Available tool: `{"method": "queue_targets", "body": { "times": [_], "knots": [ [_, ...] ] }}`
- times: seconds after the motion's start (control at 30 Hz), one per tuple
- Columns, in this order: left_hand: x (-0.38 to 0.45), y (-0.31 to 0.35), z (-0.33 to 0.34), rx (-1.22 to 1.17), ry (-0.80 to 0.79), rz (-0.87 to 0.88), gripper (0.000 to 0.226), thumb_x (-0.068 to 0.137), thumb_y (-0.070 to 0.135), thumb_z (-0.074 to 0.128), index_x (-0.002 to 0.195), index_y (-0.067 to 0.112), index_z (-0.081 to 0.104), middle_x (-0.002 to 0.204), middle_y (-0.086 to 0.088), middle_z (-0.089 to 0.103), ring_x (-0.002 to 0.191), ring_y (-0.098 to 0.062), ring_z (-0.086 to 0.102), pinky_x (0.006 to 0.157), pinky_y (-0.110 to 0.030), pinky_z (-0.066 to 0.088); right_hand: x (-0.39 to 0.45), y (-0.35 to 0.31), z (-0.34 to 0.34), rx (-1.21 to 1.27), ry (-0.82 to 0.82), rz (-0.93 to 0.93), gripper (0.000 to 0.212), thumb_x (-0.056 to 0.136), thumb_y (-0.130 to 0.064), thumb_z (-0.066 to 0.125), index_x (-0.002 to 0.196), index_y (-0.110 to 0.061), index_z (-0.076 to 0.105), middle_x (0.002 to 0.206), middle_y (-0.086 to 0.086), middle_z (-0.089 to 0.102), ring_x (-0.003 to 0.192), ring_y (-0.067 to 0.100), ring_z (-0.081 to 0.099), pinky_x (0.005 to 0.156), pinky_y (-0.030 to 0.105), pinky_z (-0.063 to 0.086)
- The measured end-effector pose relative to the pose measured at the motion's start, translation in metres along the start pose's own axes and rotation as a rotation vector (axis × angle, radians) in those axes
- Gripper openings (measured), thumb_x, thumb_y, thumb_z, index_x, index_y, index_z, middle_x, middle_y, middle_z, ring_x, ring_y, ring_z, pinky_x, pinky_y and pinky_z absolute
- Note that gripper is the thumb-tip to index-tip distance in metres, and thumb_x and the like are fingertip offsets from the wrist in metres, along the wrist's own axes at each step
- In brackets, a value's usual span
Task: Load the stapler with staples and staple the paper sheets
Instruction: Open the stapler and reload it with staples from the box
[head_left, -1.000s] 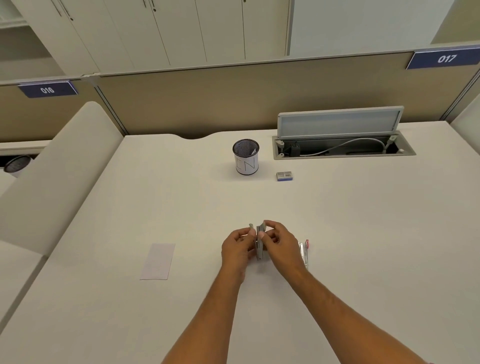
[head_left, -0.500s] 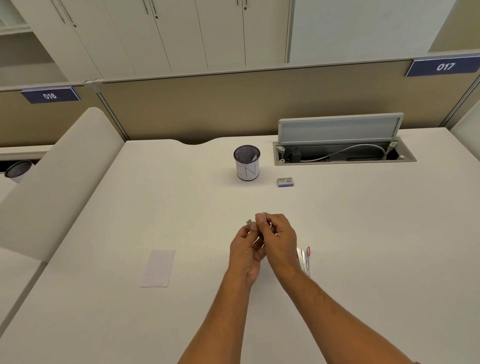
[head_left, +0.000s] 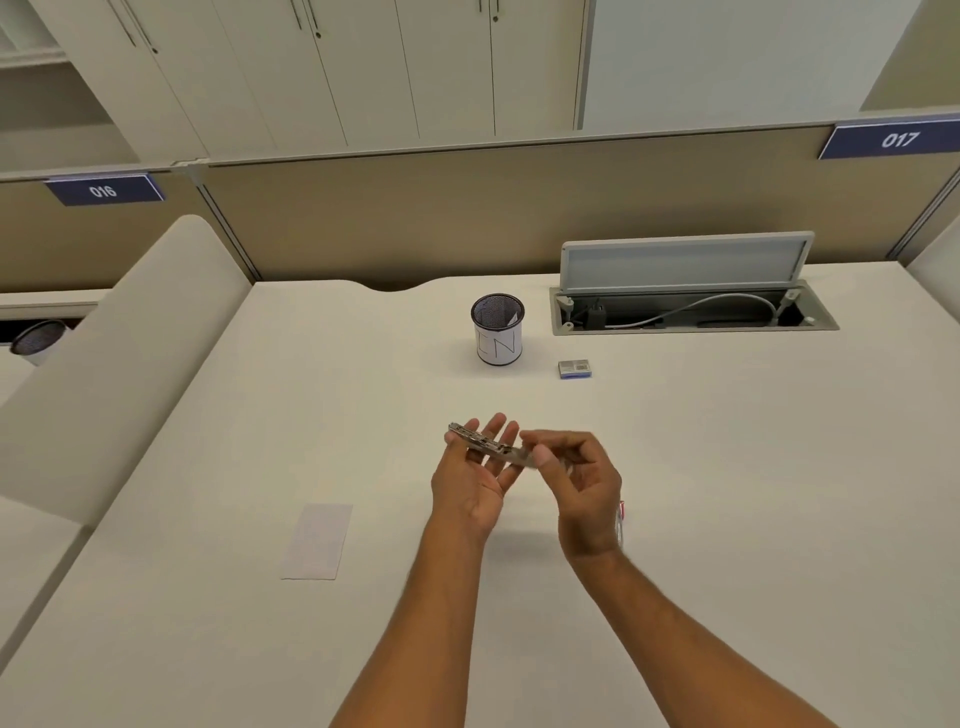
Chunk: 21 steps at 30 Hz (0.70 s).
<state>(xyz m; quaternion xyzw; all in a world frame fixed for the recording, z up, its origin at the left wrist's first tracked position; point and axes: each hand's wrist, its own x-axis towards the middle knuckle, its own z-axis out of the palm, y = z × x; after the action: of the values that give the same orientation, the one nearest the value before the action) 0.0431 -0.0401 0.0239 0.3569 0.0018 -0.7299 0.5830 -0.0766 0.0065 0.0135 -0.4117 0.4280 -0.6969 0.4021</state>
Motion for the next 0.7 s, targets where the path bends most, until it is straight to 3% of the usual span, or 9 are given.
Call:
{"method": "queue_targets", "body": {
  "times": [0.1,0.17,0.23,0.33,0.43,0.57,0.7],
  "knots": [
    [0.004,0.006,0.004,0.119,0.064,-0.016,0.033,0.110,0.035,0.039,0.121,0.009,0.057,0.093,-0.014,0.079,0.068,-0.026,0.076,0.054,-0.036,0.059,-0.005,0.002,-0.012,-0.039,-0.110,0.008,0.036,0.098,-0.026,0.055,0.083,0.001,0.073,0.096,0.013,0.078,0.094,0.032,0.073,0.082,0.034,0.057],
    [0.006,0.007,0.005,0.329,0.083,-0.032,0.040,0.110,0.039,0.038,0.120,0.009,0.062,0.083,-0.009,0.075,0.046,-0.015,0.058,0.041,-0.022,0.045,-0.001,0.003,-0.011,-0.102,-0.061,0.115,0.028,0.099,-0.027,0.059,0.090,-0.005,0.074,0.090,0.008,0.076,0.078,0.022,0.070,0.072,0.030,0.055],
    [0.004,0.007,0.004,0.638,0.017,-0.049,0.045,0.108,0.043,0.040,0.115,0.009,0.068,0.083,-0.009,0.073,0.040,-0.011,0.045,0.035,-0.017,0.031,0.008,0.004,-0.009,-0.116,0.012,0.312,0.020,0.099,-0.032,0.066,0.103,-0.014,0.073,0.088,0.004,0.074,0.064,0.016,0.061,0.063,0.029,0.051],
    [-0.002,0.005,0.002,0.959,-0.144,-0.104,0.046,0.106,0.047,0.045,0.107,0.009,0.072,0.085,-0.015,0.075,0.038,-0.012,0.043,0.036,-0.015,0.027,0.020,0.009,-0.014,-0.102,-0.032,0.514,0.035,0.099,-0.046,0.064,0.099,-0.013,0.077,0.074,0.005,0.064,0.060,0.018,0.049,0.057,0.029,0.042],
    [-0.006,0.007,0.004,1.050,-0.223,-0.179,0.045,0.103,0.048,0.051,0.102,0.007,0.070,0.082,-0.015,0.074,0.038,-0.013,0.044,0.036,-0.014,0.027,0.021,0.010,-0.021,-0.133,-0.125,0.480,0.044,0.096,-0.053,0.065,0.084,-0.012,0.077,0.061,0.003,0.054,0.055,0.016,0.042,0.051,0.024,0.037],
    [-0.008,0.012,0.008,1.124,-0.280,-0.206,0.055,0.102,0.049,0.054,0.113,-0.003,0.067,0.080,-0.012,0.071,0.043,-0.014,0.051,0.036,-0.016,0.032,0.019,0.009,-0.024,-0.105,-0.093,0.499,0.038,0.095,-0.047,0.069,0.068,-0.021,0.072,0.058,-0.001,0.053,0.050,0.013,0.042,0.047,0.020,0.034],
    [-0.011,0.015,0.009,1.154,-0.386,-0.160,0.045,0.102,0.047,0.055,0.105,0.005,0.072,0.088,-0.013,0.073,0.055,-0.020,0.061,0.044,-0.022,0.042,0.021,0.012,-0.025,-0.051,0.015,0.510,0.034,0.091,-0.036,0.074,0.070,-0.010,0.071,0.062,0.007,0.061,0.049,0.016,0.042,0.049,0.024,0.035]
  ]
}}
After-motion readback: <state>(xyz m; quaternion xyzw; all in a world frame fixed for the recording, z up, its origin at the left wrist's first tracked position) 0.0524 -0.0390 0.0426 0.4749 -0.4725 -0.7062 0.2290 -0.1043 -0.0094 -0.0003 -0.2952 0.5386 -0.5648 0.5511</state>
